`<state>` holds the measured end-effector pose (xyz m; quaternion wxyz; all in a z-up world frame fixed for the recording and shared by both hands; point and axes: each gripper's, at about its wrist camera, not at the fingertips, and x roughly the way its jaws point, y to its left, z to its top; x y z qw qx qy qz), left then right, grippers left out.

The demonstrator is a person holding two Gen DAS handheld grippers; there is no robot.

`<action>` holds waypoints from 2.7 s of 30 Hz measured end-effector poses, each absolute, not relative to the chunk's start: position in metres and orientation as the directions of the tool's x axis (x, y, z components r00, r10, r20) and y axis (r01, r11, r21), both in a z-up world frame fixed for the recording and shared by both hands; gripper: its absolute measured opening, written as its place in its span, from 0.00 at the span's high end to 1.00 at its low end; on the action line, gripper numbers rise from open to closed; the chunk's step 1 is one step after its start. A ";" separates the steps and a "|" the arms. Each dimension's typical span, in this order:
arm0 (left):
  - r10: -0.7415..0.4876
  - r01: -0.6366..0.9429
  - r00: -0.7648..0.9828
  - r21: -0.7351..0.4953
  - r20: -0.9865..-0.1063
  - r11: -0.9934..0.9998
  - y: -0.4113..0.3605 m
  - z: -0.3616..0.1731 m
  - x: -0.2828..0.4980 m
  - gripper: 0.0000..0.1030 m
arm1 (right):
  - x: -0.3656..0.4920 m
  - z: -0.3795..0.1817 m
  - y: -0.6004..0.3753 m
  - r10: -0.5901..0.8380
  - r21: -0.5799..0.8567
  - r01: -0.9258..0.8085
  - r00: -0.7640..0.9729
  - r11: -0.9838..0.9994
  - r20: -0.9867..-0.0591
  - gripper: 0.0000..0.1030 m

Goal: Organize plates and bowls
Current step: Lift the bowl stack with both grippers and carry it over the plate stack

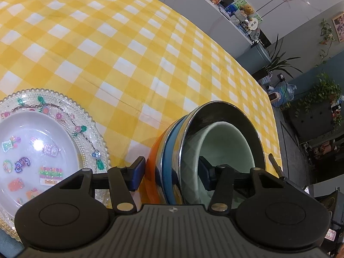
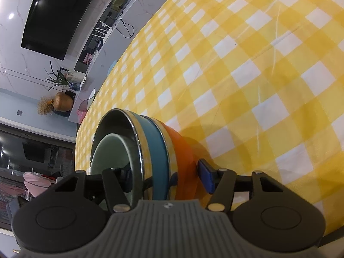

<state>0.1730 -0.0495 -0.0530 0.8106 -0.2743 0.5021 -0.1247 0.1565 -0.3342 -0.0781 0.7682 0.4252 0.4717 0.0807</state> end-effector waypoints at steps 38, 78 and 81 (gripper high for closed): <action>-0.394 -0.197 0.597 -0.604 -0.698 0.772 0.065 0.007 0.119 0.42 | 0.145 -0.013 -0.221 0.619 0.727 0.062 0.478 0.684 -0.623 0.54; -0.359 -0.252 0.554 -0.563 -0.751 0.787 0.097 -0.030 0.125 0.36 | 0.164 -0.038 -0.170 0.554 0.612 0.012 0.413 0.791 -0.723 0.41; -0.358 -0.243 0.570 -0.569 -0.739 0.786 0.098 -0.027 0.123 0.32 | 0.163 -0.033 -0.167 0.526 0.577 -0.010 0.423 0.817 -0.737 0.37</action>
